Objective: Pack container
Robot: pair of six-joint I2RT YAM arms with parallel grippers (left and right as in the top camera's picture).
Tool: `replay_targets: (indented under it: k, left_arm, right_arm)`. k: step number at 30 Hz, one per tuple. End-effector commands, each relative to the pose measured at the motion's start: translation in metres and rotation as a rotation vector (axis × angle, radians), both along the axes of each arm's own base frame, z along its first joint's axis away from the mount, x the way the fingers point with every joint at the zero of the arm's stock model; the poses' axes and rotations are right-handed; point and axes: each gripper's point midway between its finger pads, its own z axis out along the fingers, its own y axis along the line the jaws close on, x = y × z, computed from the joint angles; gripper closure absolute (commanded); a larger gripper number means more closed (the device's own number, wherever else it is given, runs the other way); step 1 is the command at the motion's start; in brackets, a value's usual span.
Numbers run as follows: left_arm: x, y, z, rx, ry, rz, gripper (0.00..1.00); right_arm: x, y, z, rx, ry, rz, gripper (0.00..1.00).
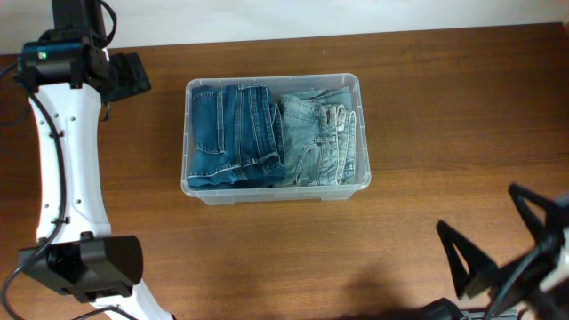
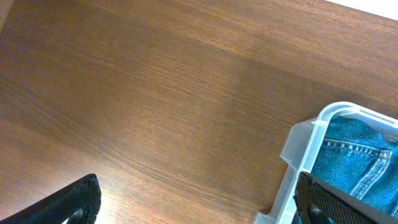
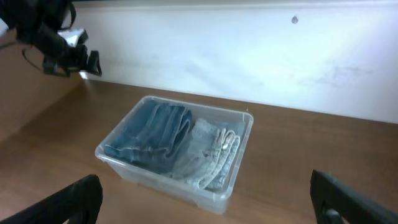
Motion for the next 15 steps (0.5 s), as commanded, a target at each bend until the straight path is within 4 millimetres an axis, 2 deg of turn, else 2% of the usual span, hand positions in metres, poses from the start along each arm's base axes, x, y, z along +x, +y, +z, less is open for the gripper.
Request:
replay_targets:
  k: [1,7,13,15]
  left_arm:
    - [0.0,0.002,-0.001,0.003,0.001,0.011,0.0]
    - [0.0,0.002,-0.001,0.003,0.001,0.011,0.01]
    - [0.0,0.002,-0.001,0.003,0.001,0.011,0.01]
    - [0.0,0.002,-0.001,0.003,0.001,0.011,0.0]
  right_arm:
    - [0.002,-0.006,-0.027,-0.001,-0.018,-0.044,0.01]
    - [0.015,-0.004,-0.054,-0.005,-0.012,-0.055,0.01]
    - [0.05,-0.01,-0.046,0.035,-0.146,-0.148,0.02]
    - [0.06,-0.013,-0.05,0.05,-0.192,-0.169,0.01]
